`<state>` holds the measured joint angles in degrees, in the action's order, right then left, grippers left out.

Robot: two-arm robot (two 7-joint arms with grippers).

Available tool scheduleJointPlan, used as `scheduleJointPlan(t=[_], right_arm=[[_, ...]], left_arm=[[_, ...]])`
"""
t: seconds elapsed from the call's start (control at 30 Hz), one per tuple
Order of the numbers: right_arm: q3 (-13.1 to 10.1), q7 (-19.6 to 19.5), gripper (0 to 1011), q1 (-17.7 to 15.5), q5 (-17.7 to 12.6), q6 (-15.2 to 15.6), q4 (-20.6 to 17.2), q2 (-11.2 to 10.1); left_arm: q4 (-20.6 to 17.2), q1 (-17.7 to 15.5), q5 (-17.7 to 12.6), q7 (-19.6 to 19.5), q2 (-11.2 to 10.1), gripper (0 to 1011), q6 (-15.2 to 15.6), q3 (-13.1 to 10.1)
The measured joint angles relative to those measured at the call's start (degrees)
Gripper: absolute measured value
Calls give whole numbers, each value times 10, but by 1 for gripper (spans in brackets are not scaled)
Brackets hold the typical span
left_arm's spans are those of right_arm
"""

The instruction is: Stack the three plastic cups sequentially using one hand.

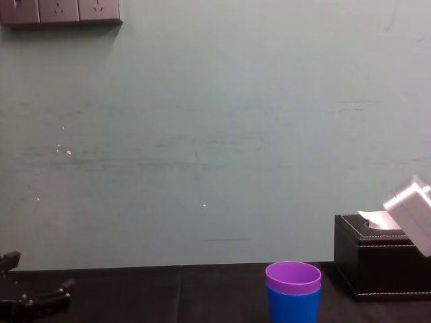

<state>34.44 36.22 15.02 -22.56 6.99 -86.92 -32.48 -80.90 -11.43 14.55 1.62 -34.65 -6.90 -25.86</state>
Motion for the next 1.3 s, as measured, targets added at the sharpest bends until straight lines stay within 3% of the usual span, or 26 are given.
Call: scheduleJointPlan(t=[0.33, 0.47, 0.7, 1.3], right_arm=[[1, 0, 1000, 2, 1, -1, 2, 2], [1, 0, 951, 1, 1, -1, 2, 2], [1, 0, 771, 1, 1, -1, 1, 2], [0, -1, 729, 1, 0, -1, 1, 1]], left_arm=[[0, 0, 0, 0, 0, 1010, 0, 0], [0, 0, 0, 0, 0, 1010, 0, 0], [0, 0, 0, 0, 0, 1010, 0, 0], [0, 0, 0, 0, 0, 1010, 0, 0]])
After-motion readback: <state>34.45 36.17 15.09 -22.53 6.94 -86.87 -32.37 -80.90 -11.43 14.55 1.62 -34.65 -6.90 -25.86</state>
